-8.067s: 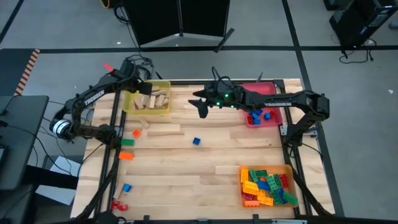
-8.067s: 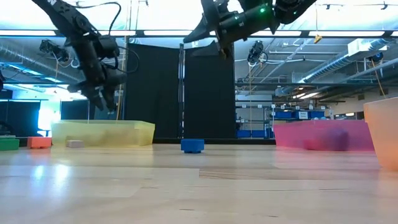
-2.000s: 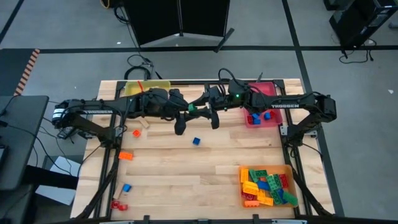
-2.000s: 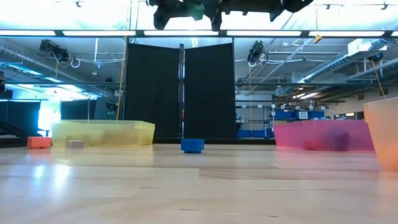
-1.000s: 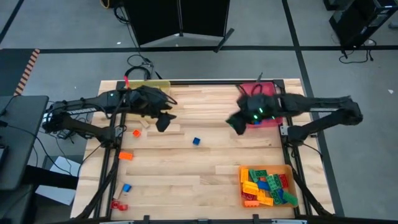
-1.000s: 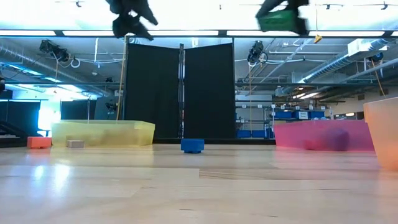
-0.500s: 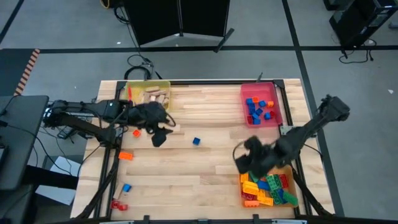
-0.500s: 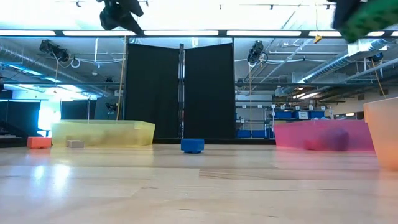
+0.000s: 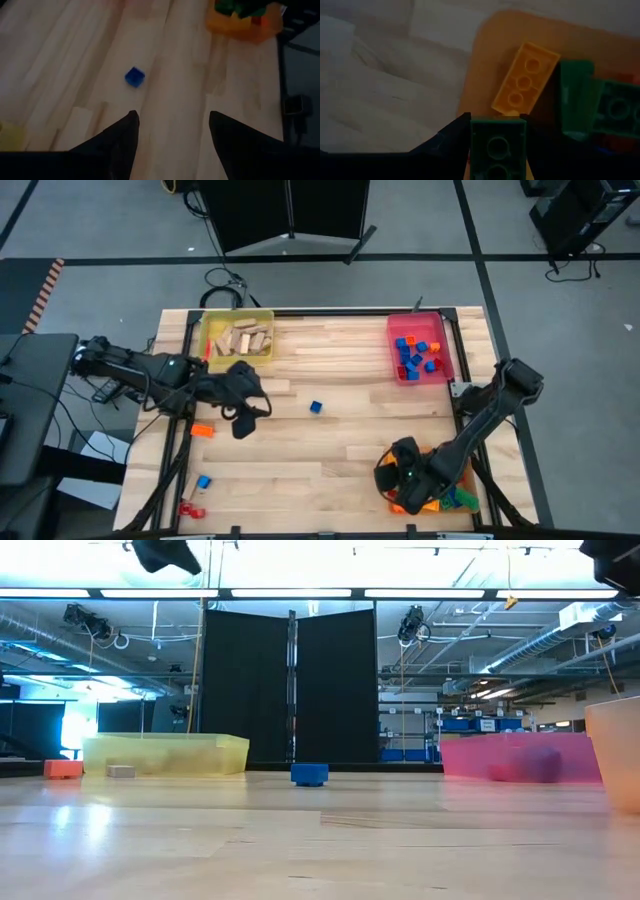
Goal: Sort blocks by size
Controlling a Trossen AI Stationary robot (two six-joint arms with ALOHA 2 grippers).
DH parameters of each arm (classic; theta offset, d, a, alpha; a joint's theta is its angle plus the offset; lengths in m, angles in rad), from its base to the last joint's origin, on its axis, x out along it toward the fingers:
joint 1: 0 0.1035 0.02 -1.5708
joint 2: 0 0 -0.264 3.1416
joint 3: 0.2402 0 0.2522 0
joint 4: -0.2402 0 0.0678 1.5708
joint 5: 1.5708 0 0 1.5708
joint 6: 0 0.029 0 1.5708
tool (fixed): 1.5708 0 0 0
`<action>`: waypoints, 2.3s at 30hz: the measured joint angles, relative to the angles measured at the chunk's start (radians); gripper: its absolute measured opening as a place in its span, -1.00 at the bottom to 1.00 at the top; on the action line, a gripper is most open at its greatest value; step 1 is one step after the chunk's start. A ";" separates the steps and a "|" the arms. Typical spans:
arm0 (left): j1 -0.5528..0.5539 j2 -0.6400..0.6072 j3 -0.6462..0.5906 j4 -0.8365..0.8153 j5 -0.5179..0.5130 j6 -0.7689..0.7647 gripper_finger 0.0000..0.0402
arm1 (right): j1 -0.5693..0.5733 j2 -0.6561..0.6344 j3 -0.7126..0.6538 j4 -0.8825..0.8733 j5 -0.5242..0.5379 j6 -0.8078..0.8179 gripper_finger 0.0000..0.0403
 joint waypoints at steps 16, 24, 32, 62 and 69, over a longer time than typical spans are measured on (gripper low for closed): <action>-0.126 0.006 0.000 -0.175 -0.025 -0.181 0.24 | -0.003 -0.119 0.000 -0.048 0.040 -0.016 0.28; -0.122 0.020 -0.001 -0.097 -0.129 -0.150 0.24 | -0.025 -0.291 0.000 -0.092 0.341 -0.185 0.28; -0.118 0.019 -0.001 0.102 -0.221 -0.117 0.24 | -0.187 -0.383 0.000 -0.078 0.455 -0.604 0.24; -0.085 0.025 -0.001 0.291 -0.164 -0.100 0.89 | -0.732 0.165 0.000 0.692 -0.152 -1.755 0.29; -0.085 0.026 -0.001 0.284 -0.162 -0.072 0.89 | -0.760 0.264 0.000 0.815 -0.189 -1.803 0.25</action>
